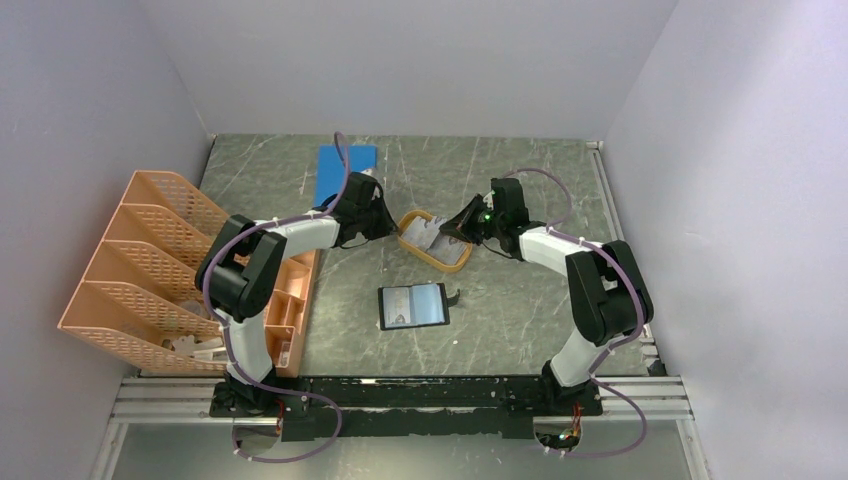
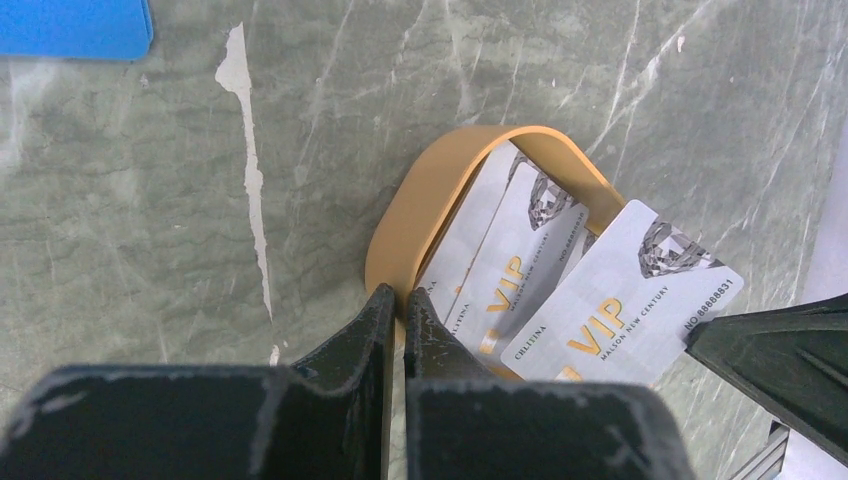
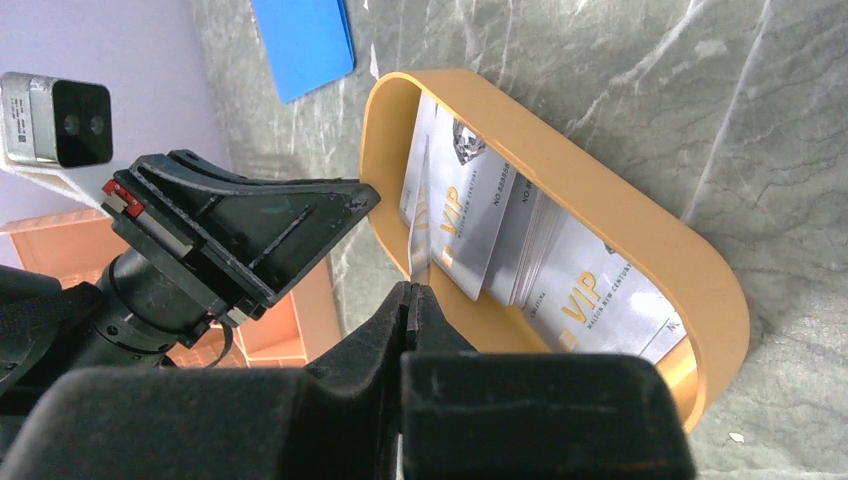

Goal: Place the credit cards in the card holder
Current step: Pick up the credit card from the storage box.

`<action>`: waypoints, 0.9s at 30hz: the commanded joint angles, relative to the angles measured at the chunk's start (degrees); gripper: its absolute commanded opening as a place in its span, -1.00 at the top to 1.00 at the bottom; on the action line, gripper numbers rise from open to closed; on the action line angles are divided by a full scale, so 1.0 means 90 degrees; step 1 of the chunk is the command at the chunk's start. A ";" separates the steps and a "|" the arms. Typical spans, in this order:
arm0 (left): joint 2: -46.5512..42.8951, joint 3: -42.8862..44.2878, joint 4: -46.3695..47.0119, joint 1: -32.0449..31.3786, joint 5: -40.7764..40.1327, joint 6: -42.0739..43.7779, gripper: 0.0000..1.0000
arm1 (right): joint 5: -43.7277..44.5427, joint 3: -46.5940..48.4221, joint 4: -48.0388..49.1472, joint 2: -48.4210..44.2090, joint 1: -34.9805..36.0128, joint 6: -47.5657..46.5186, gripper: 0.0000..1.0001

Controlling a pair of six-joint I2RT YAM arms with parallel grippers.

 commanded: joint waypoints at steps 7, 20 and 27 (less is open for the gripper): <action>-0.0316 0.0199 -0.0478 0.0074 0.0017 -0.0022 0.88 | -0.0007 -0.0061 -0.0108 -0.0388 -0.0046 -0.0109 1.00; -0.1565 0.0732 -0.1332 0.0103 -0.0400 -0.0045 -0.68 | 0.0116 0.0089 -0.1176 -0.1586 -0.0044 -0.0769 1.00; -0.3196 -0.0323 -0.0390 0.0458 0.0189 0.0173 -0.94 | -0.0339 0.0102 -0.1945 -0.2551 -0.0050 -0.1389 1.00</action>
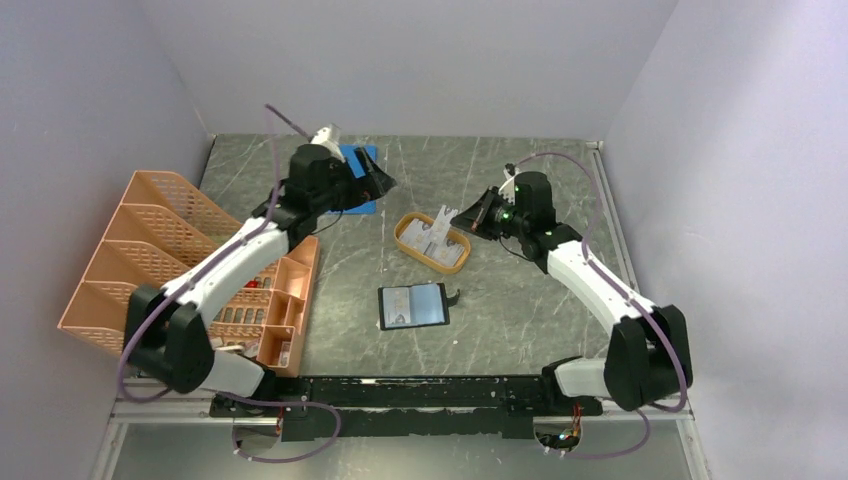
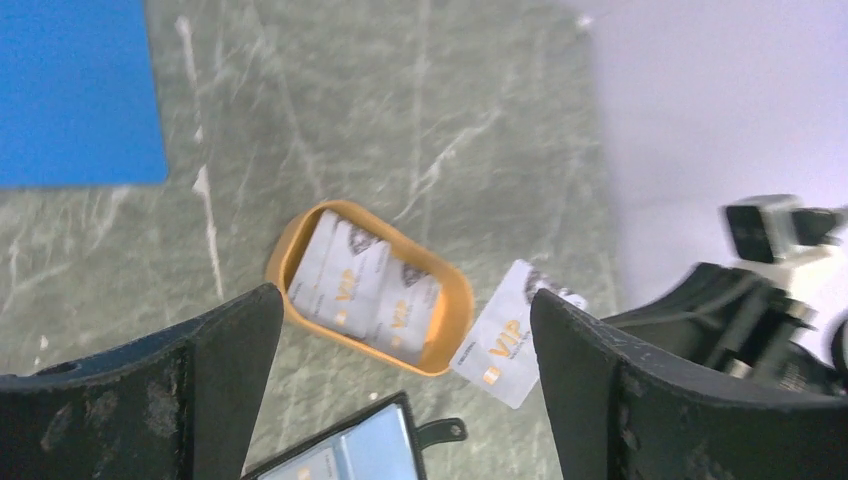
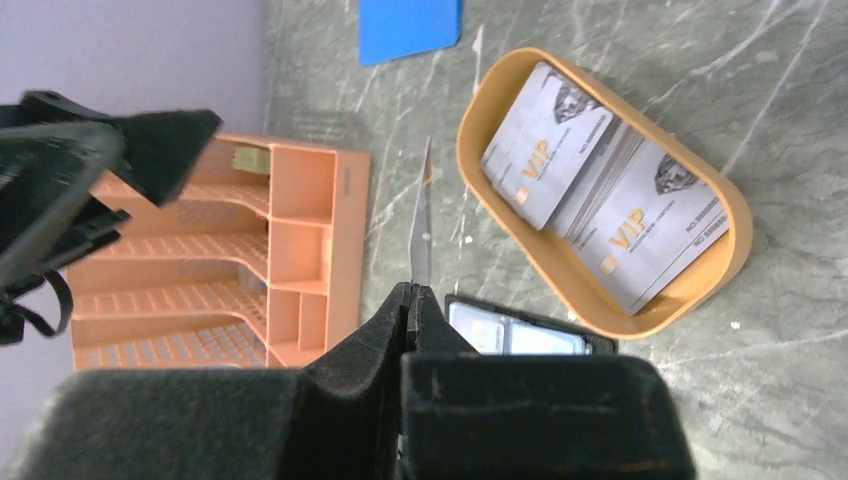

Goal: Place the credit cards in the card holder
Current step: Pick up the credit card from the storage box.

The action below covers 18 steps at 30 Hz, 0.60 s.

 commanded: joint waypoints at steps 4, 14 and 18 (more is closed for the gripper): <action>-0.0875 -0.1056 0.1612 0.0496 0.2002 0.0106 -0.94 | -0.1085 0.0055 -0.0565 -0.0885 -0.0038 -0.0543 1.00; -0.0800 -0.2569 0.6255 0.0510 0.5022 -0.1788 -0.94 | -0.2324 0.0205 -0.0438 -0.1380 -0.0038 -0.0428 1.00; -0.0303 -0.2820 0.8230 0.0501 0.5593 -0.3084 -0.94 | -0.2547 0.0189 -0.0293 -0.1460 -0.0043 -0.0333 1.00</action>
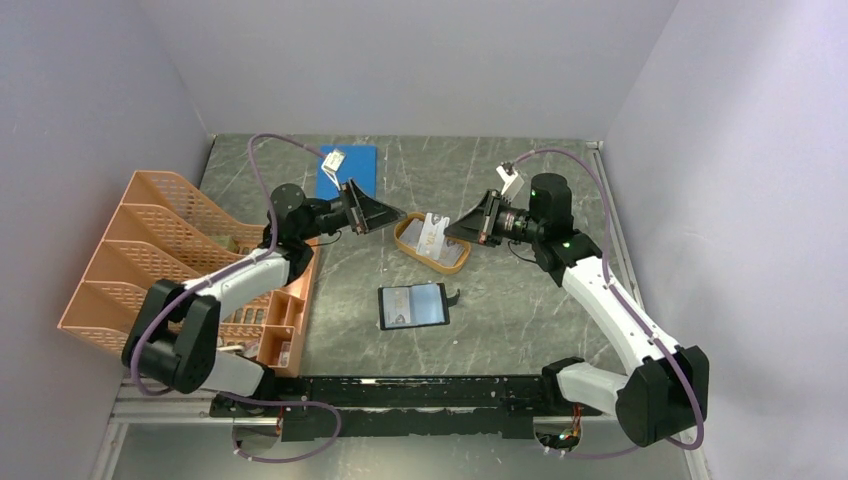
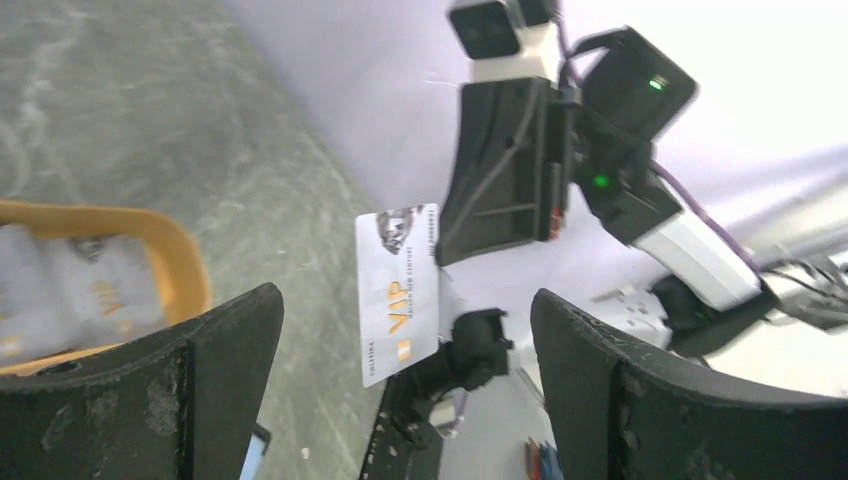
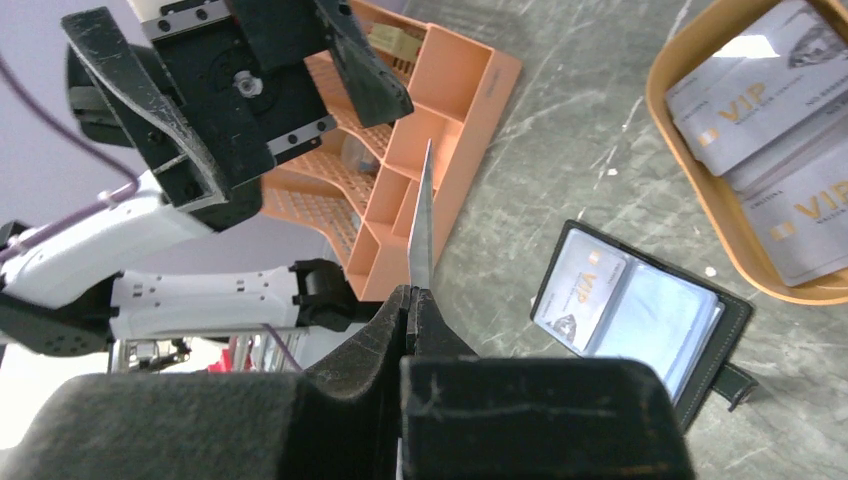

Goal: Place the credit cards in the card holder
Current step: Pick up the credit card from the storage box.

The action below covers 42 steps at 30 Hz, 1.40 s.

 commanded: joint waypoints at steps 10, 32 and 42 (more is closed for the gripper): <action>0.0958 -0.0081 0.3190 -0.0259 0.1496 -0.1752 -0.88 | -0.0800 0.0187 0.0428 -0.0212 -0.0044 0.0266 1.00; 0.1487 0.0032 0.4503 -0.0790 0.1653 -0.2621 0.89 | -0.1456 0.0101 0.0853 -0.0295 -0.0032 0.0430 1.00; 0.1138 -0.0072 0.4445 -0.0809 0.1239 -0.2575 0.90 | -0.1360 -0.0515 0.1698 -0.0691 -0.0031 0.0891 0.20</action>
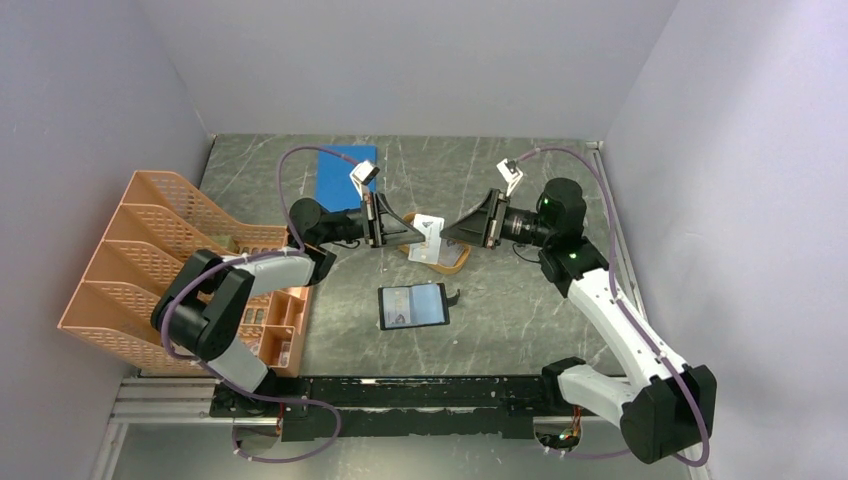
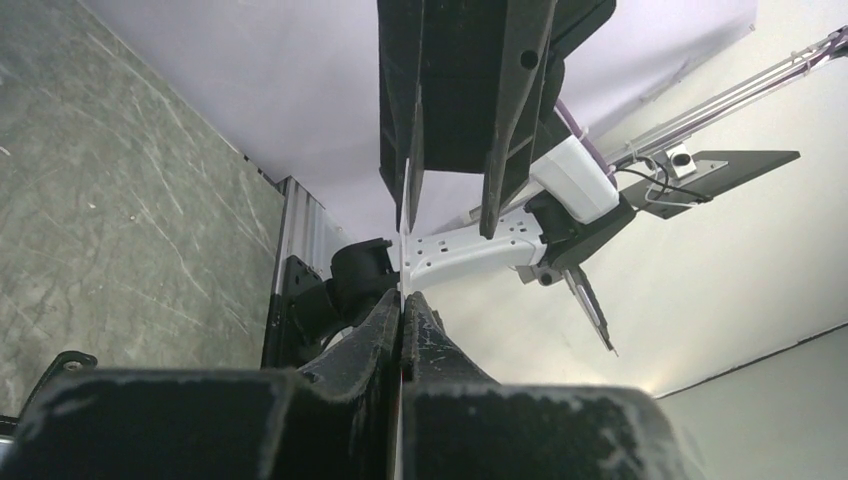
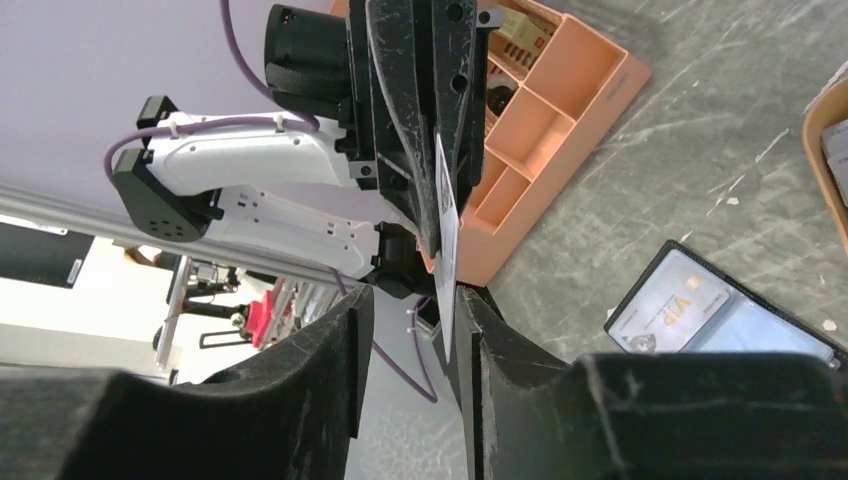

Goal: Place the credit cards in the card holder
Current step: Pick up the credit card from the storage box.

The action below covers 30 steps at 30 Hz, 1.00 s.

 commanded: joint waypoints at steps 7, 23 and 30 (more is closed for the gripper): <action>-0.0445 -0.0063 0.0709 -0.0049 -0.0500 0.0011 0.90 | 0.0030 -0.0624 0.1442 -0.0158 0.0206 0.0858 0.22; -0.0882 0.0000 -0.0743 -0.0178 -0.0768 0.0870 0.90 | 0.0408 -0.0530 0.1686 0.0105 0.0653 0.0958 1.00; -0.2582 0.0246 -0.6387 -0.0236 -0.2121 0.4544 -0.95 | 0.2186 0.0250 -0.1972 -0.0480 0.0652 -0.1579 1.00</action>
